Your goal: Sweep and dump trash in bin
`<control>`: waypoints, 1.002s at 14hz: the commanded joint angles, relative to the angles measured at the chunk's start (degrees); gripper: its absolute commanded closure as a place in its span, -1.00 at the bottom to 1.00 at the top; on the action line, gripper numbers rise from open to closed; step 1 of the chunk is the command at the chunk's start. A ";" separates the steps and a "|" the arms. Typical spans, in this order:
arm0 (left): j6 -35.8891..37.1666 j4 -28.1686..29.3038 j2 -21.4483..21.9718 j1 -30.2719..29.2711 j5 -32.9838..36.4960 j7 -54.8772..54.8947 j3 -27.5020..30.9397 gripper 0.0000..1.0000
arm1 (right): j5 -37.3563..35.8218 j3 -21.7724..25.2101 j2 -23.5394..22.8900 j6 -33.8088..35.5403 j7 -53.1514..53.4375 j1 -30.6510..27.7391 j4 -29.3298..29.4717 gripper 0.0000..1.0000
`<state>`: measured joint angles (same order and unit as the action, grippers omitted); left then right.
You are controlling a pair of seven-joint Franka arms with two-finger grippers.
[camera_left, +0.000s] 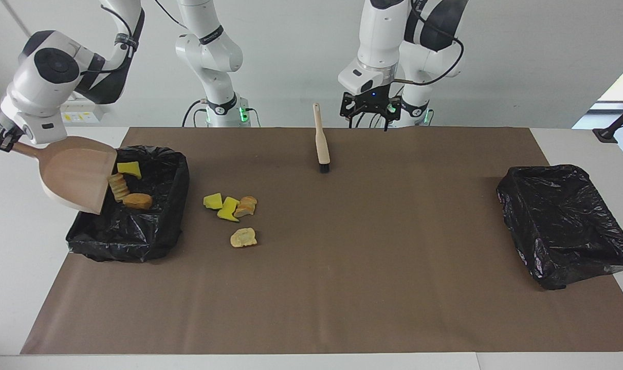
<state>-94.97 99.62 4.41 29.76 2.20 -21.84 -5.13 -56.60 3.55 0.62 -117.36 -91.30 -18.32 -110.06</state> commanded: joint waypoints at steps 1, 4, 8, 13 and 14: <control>5.74 -7.40 -0.81 -6.53 0.27 7.31 -0.50 -1.00 | -1.15 -0.39 1.57 2.39 -2.20 -0.04 2.47 1.00; 13.12 -12.33 -0.90 -10.94 -0.61 12.25 -0.24 -1.00 | 7.16 -1.00 5.43 8.61 -3.52 -0.04 5.72 1.00; 16.83 -15.86 -2.48 -15.69 -2.01 16.91 -0.23 -1.00 | 24.74 -4.41 6.94 18.72 -2.57 -0.04 8.98 1.00; 16.75 -15.77 -2.39 -19.21 -3.25 21.30 0.03 -1.00 | 36.46 -17.05 7.47 22.00 8.04 0.04 8.11 1.00; 16.57 -15.77 -2.22 -19.39 -3.16 21.83 0.12 -1.00 | 37.61 -19.87 6.86 21.65 12.07 0.13 7.76 1.00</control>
<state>-79.93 85.78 2.60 12.04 0.01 -2.28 -4.64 -21.76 -11.63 7.75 -96.32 -84.38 -17.63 -101.96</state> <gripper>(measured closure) 0.000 0.683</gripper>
